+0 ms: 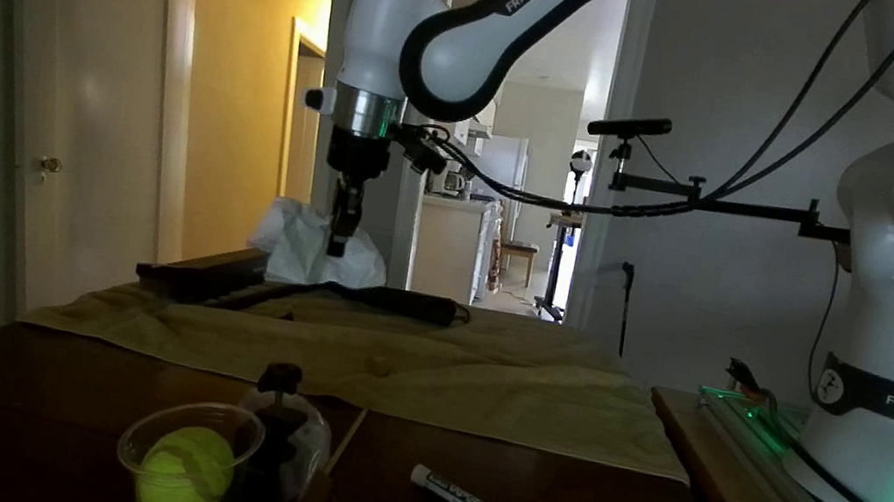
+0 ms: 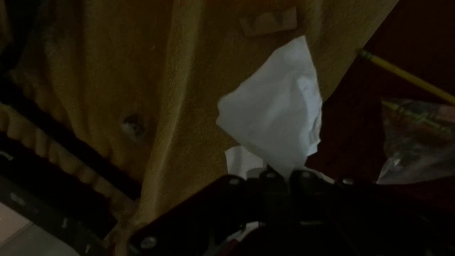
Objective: Pick up the napkin and wipe the table
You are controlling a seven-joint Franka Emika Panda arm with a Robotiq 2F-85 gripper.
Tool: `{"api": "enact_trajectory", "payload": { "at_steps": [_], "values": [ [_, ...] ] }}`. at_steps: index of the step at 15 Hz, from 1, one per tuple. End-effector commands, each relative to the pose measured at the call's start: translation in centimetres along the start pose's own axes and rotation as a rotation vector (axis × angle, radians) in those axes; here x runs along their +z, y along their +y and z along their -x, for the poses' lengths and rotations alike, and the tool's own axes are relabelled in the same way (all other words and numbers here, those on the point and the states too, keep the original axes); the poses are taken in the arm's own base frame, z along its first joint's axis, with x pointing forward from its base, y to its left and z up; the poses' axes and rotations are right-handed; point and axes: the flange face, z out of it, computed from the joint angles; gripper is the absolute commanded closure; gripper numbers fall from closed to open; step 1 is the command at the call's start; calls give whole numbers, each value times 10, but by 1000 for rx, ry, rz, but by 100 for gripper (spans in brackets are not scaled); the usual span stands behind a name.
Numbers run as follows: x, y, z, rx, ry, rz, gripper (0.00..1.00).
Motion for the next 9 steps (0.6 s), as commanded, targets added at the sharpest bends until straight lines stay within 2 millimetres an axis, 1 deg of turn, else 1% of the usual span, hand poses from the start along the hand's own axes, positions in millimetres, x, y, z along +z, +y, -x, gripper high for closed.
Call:
{"api": "enact_trajectory", "payload": {
  "at_steps": [1, 4, 9],
  "values": [
    [14, 20, -48, -44, 65, 25, 99],
    [27, 18, -78, -119, 88, 5, 99],
    [50, 3, -124, -282, 105, -51, 99]
  ]
}}
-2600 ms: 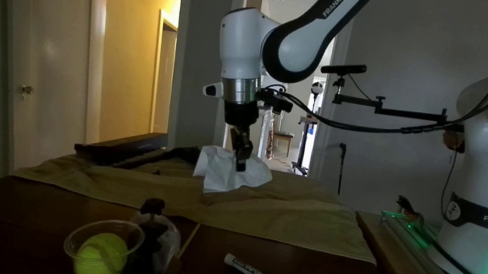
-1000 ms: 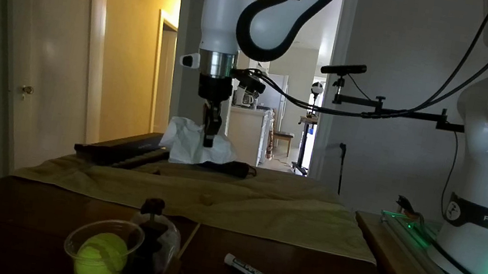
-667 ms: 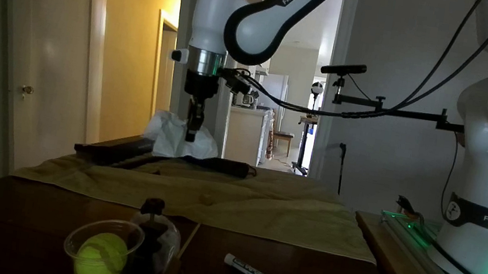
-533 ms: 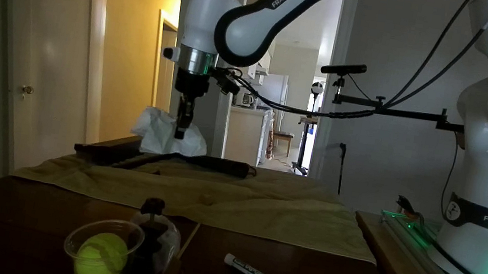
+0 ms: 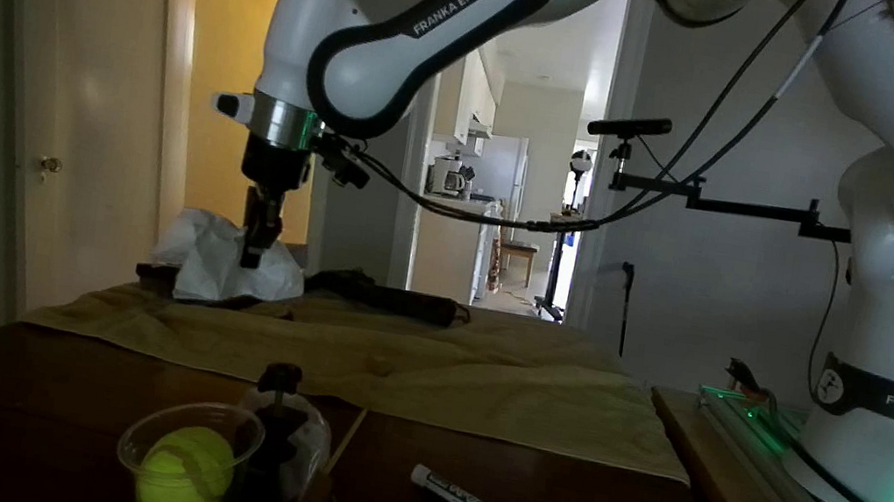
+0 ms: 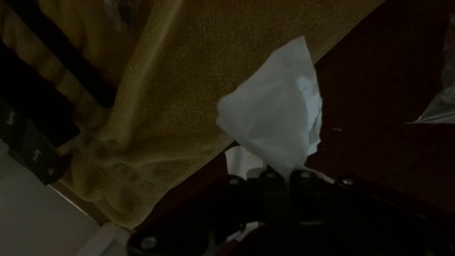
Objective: Pick up the napkin and wipe the table
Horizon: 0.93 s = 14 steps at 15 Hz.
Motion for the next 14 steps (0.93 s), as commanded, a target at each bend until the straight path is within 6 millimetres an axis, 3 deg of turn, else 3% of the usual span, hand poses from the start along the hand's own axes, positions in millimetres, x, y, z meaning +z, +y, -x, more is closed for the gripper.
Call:
{"api": "enact_trajectory", "payload": {
  "at_steps": [1, 8, 14],
  "values": [
    [21, 6, -34, -94, 11, -49, 99],
    [58, -5, -61, -241, -39, -189, 99],
    [92, -9, -60, -246, -143, -242, 99]
  ]
}}
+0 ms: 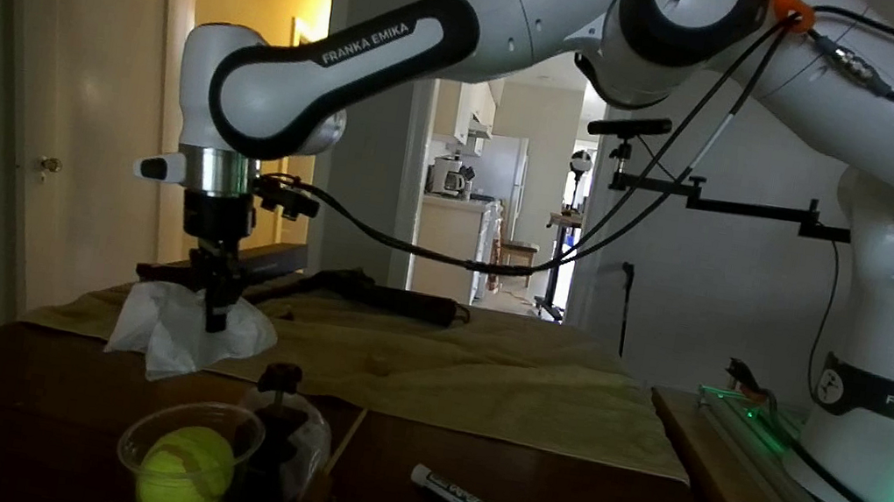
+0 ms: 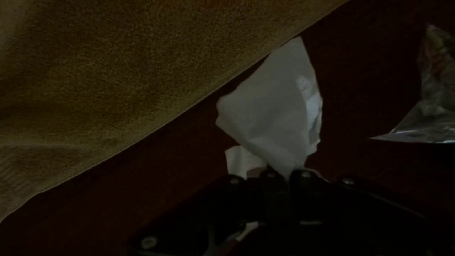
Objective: Pick up the napkin and wipe the table
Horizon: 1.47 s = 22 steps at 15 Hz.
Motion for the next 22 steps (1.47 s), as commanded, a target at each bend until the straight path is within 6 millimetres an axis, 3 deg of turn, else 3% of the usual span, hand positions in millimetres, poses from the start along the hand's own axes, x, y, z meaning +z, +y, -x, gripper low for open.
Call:
{"api": "enact_trajectory", "payload": {
  "at_steps": [1, 8, 9, 14, 16, 22],
  "values": [
    [18, 15, -6, 40, -27, 16, 99],
    [32, 17, -16, 27, -35, 36, 99],
    [34, 16, -8, 22, -42, 43, 97],
    [34, 15, -12, 19, -40, 45, 99],
    [35, 24, -4, 83, -47, 104, 99],
    [49, 22, -20, 100, -43, 180, 99]
  ]
}}
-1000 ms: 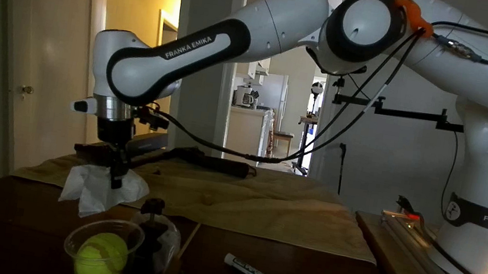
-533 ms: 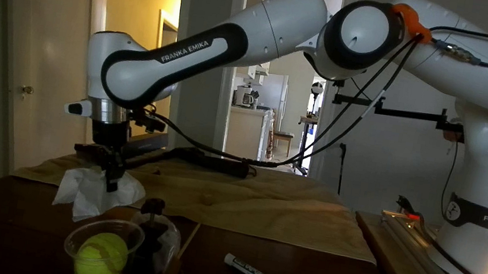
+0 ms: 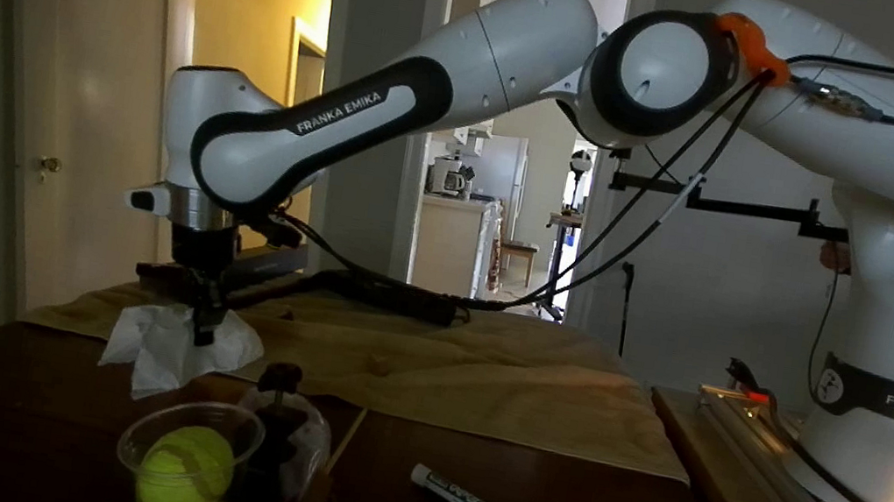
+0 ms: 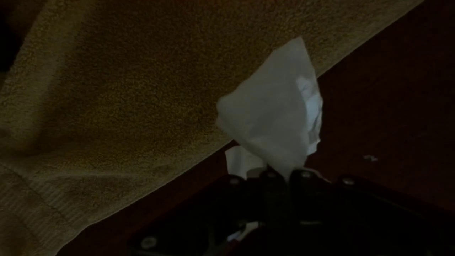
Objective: Pick up the napkin and wipe the table
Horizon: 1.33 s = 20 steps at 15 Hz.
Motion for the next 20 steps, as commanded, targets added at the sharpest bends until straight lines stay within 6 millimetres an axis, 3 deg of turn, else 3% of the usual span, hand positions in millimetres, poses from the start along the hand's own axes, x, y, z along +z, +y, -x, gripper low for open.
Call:
{"api": "enact_trajectory", "payload": {
  "at_steps": [1, 7, 14, 17, 20],
  "values": [
    [11, -10, -18, 5, -3, 49, 99],
    [29, -43, -47, -81, 7, 21, 99],
    [24, -111, -107, -355, 24, 5, 99],
    [22, -98, -100, -328, 36, -10, 99],
    [22, -55, -66, -204, 42, -11, 99]
  ]
}}
